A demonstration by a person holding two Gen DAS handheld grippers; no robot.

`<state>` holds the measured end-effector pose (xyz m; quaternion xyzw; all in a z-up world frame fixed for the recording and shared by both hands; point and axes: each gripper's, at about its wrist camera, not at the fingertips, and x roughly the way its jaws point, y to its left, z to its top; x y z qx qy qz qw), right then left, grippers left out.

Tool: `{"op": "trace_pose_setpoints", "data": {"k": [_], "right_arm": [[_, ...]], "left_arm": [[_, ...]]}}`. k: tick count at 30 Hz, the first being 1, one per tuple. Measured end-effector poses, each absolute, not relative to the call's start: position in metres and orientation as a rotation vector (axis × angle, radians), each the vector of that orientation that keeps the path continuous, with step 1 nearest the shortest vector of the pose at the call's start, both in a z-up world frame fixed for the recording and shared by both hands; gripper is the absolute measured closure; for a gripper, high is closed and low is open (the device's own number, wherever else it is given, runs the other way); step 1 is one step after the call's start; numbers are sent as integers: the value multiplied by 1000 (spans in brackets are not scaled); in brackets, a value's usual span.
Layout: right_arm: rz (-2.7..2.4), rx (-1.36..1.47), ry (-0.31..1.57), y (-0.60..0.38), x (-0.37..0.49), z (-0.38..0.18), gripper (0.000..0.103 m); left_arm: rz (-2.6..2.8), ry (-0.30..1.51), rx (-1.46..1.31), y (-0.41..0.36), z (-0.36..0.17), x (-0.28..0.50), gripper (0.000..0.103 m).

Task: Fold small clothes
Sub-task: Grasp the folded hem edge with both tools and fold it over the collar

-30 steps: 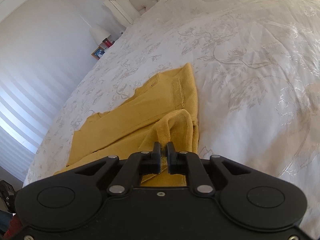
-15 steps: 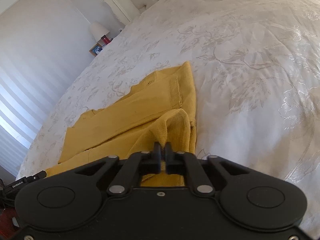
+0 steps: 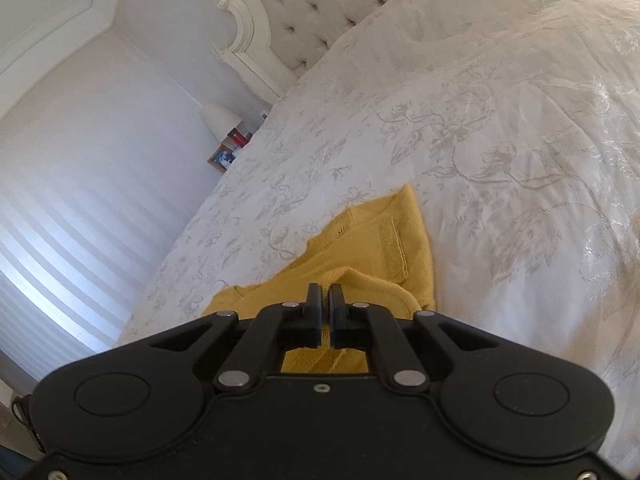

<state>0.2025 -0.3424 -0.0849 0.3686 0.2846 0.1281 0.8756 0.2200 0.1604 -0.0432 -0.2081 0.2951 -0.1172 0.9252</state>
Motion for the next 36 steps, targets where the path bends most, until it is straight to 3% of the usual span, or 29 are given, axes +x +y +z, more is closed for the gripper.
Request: {"op": "trace_pose_setpoints", "data": {"k": [19, 21, 24, 28, 36], "right_arm": [[152, 824, 518, -365, 291, -86, 97], [149, 815, 544, -366, 297, -91, 90], [183, 746, 628, -357, 296, -97, 87], [216, 609, 721, -335, 279, -109, 49], [243, 651, 742, -327, 259, -127, 48]], "left_arm": [[-190, 600, -449, 162, -42, 295, 99], [-178, 618, -446, 161, -47, 301, 99], [-174, 636, -452, 161, -55, 301, 99], [-167, 654, -445, 164, -62, 297, 99], [-152, 662, -455, 167, -63, 292, 99]]}}
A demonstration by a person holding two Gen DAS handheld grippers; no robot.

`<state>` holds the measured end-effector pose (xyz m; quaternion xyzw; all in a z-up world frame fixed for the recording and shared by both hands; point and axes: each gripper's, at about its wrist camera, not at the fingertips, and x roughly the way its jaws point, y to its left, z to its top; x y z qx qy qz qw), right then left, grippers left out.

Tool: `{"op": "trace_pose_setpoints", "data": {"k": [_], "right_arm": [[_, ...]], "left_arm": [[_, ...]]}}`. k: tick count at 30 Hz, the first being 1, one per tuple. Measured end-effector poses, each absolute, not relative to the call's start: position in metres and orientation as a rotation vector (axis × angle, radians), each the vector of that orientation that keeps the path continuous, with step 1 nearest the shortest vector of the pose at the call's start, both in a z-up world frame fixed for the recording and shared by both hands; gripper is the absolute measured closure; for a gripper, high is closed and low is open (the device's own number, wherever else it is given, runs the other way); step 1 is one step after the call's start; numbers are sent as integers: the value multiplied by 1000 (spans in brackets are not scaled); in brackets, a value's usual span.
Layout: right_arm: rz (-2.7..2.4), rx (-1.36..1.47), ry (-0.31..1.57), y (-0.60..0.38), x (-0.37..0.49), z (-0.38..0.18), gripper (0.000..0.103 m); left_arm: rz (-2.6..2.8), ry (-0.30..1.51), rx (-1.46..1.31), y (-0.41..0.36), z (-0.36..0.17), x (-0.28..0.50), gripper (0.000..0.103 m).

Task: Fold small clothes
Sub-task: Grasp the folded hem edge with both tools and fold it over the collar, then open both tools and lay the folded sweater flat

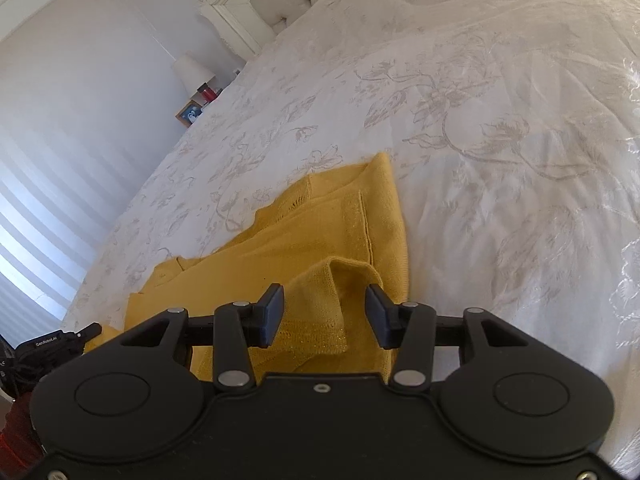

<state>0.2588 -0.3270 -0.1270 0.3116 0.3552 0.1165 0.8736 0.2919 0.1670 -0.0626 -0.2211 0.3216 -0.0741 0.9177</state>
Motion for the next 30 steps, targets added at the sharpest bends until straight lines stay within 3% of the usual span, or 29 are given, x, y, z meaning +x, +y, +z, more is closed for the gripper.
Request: {"op": "trace_pose_setpoints", "data": {"k": [1, 2, 3, 11, 22, 25, 27, 28, 29, 30], "right_arm": [[253, 665, 743, -327, 261, -129, 57], [272, 690, 746, -327, 262, -130, 95], [279, 719, 746, -327, 262, -131, 91], [285, 910, 529, -356, 253, -88, 94], [125, 884, 612, -351, 342, -123, 93], [82, 850, 642, -345, 349, -132, 85], [55, 823, 635, -344, 347, -135, 84], [40, 813, 623, -343, 343, -134, 74], [19, 794, 602, -343, 338, -131, 56], [6, 771, 576, -343, 332, -128, 48]], "left_arm": [[-153, 660, -458, 167, -62, 292, 99], [-154, 659, -460, 166, -62, 291, 99], [-157, 658, -462, 165, -62, 289, 99], [-170, 614, -512, 173, -38, 281, 99], [-103, 670, -558, 167, -67, 341, 99], [-85, 699, -559, 170, -78, 350, 97], [-84, 705, -558, 173, -81, 351, 78], [-75, 696, -546, 175, -80, 350, 54], [-67, 677, -523, 176, -78, 347, 39], [-57, 648, -489, 176, -74, 342, 37]]}}
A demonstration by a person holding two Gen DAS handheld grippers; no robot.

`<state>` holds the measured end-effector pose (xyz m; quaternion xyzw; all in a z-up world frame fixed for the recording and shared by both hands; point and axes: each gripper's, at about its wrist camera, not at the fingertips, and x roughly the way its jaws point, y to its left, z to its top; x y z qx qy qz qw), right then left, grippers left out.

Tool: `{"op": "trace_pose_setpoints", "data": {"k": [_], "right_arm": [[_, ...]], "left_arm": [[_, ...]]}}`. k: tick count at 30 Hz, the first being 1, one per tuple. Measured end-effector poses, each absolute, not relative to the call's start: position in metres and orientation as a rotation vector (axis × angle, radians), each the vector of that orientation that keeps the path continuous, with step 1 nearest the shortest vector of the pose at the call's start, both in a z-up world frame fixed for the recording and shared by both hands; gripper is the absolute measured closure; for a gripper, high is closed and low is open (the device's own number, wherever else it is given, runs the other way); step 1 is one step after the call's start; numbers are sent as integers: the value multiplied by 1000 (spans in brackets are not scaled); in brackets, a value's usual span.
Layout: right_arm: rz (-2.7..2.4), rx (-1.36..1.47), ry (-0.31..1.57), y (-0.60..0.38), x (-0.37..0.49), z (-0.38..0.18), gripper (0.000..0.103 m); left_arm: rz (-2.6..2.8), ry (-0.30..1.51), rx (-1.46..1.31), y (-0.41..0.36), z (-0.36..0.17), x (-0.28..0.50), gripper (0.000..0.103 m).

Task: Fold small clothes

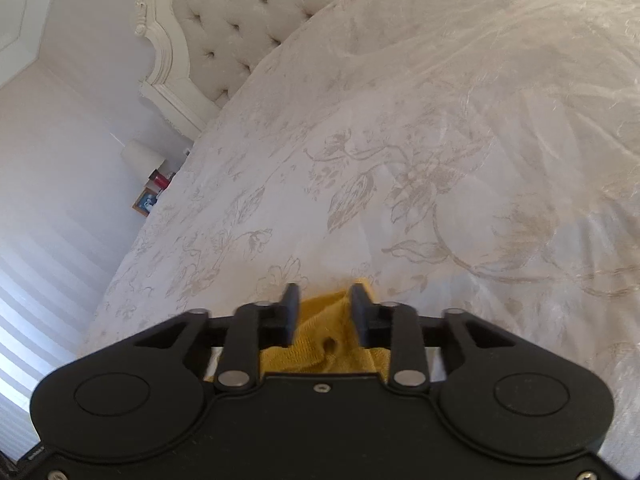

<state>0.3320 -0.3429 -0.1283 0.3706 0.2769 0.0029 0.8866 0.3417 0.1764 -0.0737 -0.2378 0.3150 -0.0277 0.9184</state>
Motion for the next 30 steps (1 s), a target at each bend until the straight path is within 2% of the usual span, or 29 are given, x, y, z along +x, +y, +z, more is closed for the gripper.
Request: {"op": "trace_pose_setpoints", "data": {"k": [1, 7, 14, 18, 21, 26, 30], "right_arm": [[-4, 745, 549, -342, 326, -125, 42], [101, 499, 544, -310, 293, -103, 42], [296, 157, 671, -220, 281, -108, 42], [349, 65, 702, -188, 283, -114, 42], [353, 33, 716, -175, 292, -118, 42], [320, 3, 738, -158, 328, -121, 42], [214, 78, 687, -159, 359, -112, 43]], "left_arm": [[-47, 621, -455, 176, -69, 336, 37], [-124, 571, -189, 137, -49, 295, 35], [-267, 635, 55, 68, -78, 270, 35], [-234, 693, 18, 71, -106, 263, 35], [-234, 649, 9, 76, -122, 255, 32], [-231, 614, 19, 71, -126, 248, 27], [-245, 616, -5, 74, -127, 248, 26]]}}
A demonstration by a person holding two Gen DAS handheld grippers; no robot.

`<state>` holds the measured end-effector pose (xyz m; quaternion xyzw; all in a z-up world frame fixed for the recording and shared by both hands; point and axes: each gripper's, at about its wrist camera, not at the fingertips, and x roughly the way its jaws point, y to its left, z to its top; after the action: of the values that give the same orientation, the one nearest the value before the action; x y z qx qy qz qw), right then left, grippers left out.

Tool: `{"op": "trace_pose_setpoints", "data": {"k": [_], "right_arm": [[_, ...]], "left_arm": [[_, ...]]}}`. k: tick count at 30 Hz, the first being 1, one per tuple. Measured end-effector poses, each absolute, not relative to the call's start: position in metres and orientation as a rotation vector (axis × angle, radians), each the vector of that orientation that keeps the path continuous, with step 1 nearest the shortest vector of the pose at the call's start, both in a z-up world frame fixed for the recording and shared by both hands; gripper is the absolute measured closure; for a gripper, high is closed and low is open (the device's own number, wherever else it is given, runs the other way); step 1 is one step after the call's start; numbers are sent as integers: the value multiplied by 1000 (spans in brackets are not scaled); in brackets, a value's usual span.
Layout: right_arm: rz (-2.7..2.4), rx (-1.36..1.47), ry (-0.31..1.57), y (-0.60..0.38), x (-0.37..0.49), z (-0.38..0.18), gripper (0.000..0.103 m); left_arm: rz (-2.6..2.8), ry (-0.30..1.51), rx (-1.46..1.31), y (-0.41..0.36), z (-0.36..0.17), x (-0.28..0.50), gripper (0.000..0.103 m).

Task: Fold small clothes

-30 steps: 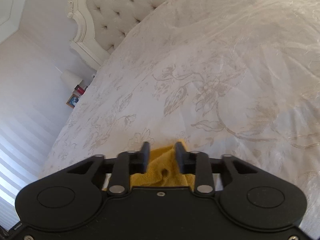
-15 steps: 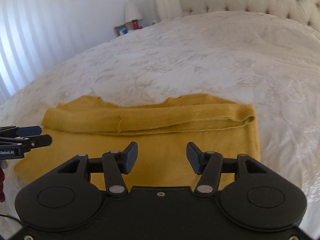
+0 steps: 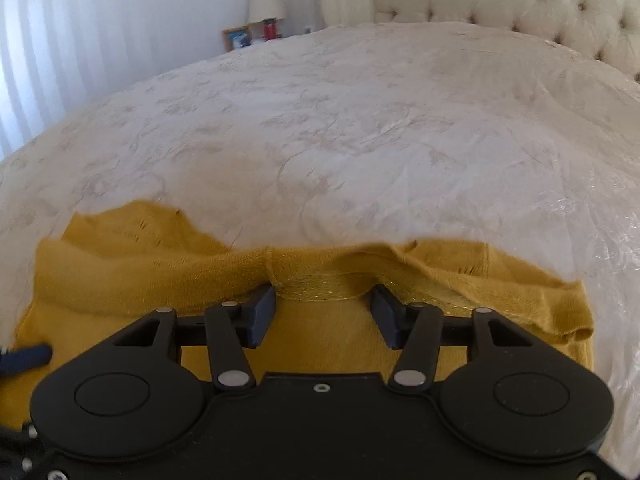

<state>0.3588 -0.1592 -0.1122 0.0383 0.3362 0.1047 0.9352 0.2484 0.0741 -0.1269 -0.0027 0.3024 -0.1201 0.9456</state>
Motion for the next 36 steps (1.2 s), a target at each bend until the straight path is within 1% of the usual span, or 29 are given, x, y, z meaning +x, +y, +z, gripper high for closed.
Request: {"op": "trace_pose_setpoints", "data": {"k": [3, 6, 8, 11, 14, 17, 20, 24, 31, 36], "right_arm": [[150, 219, 642, -171, 352, -103, 43], [117, 392, 597, -184, 317, -101, 43], [97, 440, 562, -186, 294, -101, 43], [72, 396, 498, -182, 270, -103, 42], [59, 356, 459, -181, 268, -100, 42], [52, 331, 434, -184, 269, -93, 35], [40, 343, 456, -189, 275, -97, 34], [43, 404, 488, -198, 277, -104, 34], [52, 433, 478, -206, 275, -103, 34], [40, 446, 500, -212, 278, -109, 33]], "left_arm": [[-253, 616, -19, 76, -127, 248, 24], [-258, 614, -28, 76, -128, 249, 23], [-262, 614, -33, 76, -129, 249, 22], [-261, 616, -26, 75, -129, 250, 21], [-259, 624, 4, 70, -128, 251, 18], [-272, 653, 45, 66, -123, 255, 18], [-298, 706, 59, 64, -111, 264, 18], [-322, 716, 61, 65, -97, 280, 18], [-282, 763, 110, 61, -100, 335, 18], [-218, 779, 61, 66, -98, 380, 18]]}}
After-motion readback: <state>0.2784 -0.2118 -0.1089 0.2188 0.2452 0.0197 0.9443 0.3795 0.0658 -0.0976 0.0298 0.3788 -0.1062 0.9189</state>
